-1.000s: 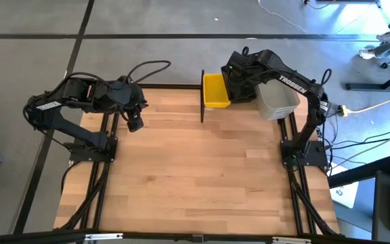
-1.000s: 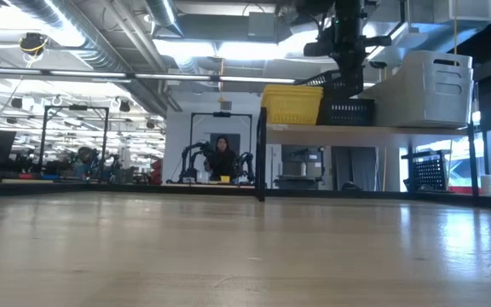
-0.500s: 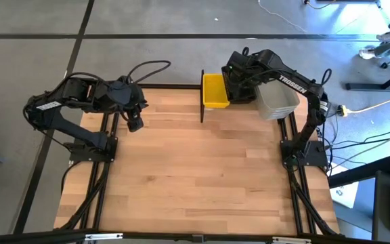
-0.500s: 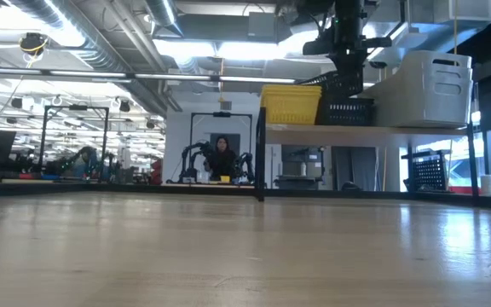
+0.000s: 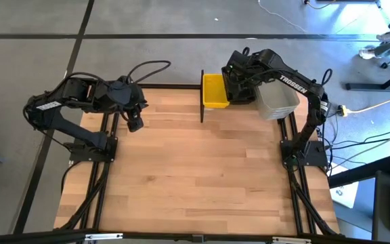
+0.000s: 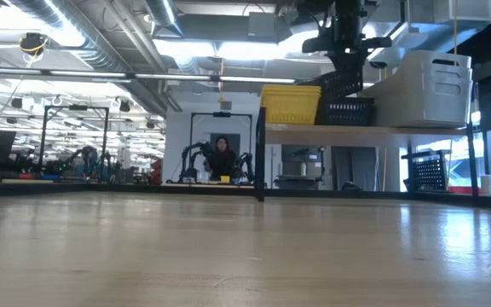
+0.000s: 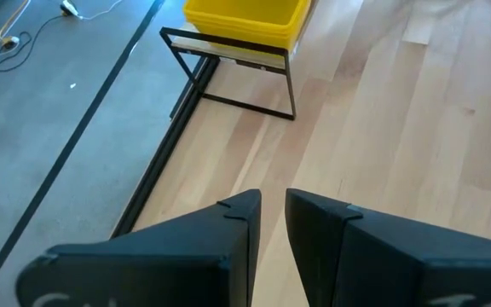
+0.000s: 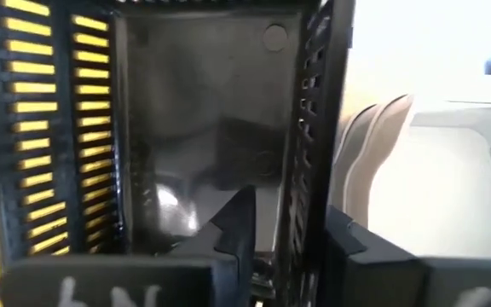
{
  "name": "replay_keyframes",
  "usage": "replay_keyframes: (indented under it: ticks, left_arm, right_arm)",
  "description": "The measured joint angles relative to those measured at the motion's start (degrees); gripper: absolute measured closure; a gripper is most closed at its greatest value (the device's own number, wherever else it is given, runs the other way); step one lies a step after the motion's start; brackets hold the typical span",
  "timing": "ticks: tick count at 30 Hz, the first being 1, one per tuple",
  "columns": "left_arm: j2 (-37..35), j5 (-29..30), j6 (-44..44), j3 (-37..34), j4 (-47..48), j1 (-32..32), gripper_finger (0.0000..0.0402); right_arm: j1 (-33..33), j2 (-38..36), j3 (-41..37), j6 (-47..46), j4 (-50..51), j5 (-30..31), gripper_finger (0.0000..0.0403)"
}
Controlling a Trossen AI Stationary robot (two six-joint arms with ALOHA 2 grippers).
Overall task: Stack baskets on shelf by color
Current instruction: Stack the black bin on top of the black bin on the shelf
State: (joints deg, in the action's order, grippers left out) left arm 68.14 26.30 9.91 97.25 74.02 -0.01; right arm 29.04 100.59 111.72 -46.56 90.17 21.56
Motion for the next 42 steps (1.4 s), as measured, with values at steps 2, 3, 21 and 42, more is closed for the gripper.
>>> replay_keyframes:
  ticks: [2, 3, 21, 42]
  left_arm:
    - [0.0, 0.0, 0.0, 0.0, 0.0, 0.0, 0.0353]
    - [0.0, 0.0, 0.0, 0.0, 0.0, 0.0, 0.0353]
    - [0.0, 0.0, 0.0, 0.0, 0.0, 0.0, 0.0353]
    - [0.0, 0.0, 0.0, 0.0, -0.1, 0.0, 0.0353]
  right_arm:
    - [0.0, 0.0, 0.0, -0.8, 0.0, 0.0, 0.0343]
    - [0.0, 0.0, 0.0, -0.8, 0.0, 0.0, 0.0353]
    - [0.0, 0.0, 0.0, -0.9, -0.3, -1.1, 0.0343]
    - [-0.8, -0.4, 0.0, -1.2, -0.1, -1.6, 0.0330]
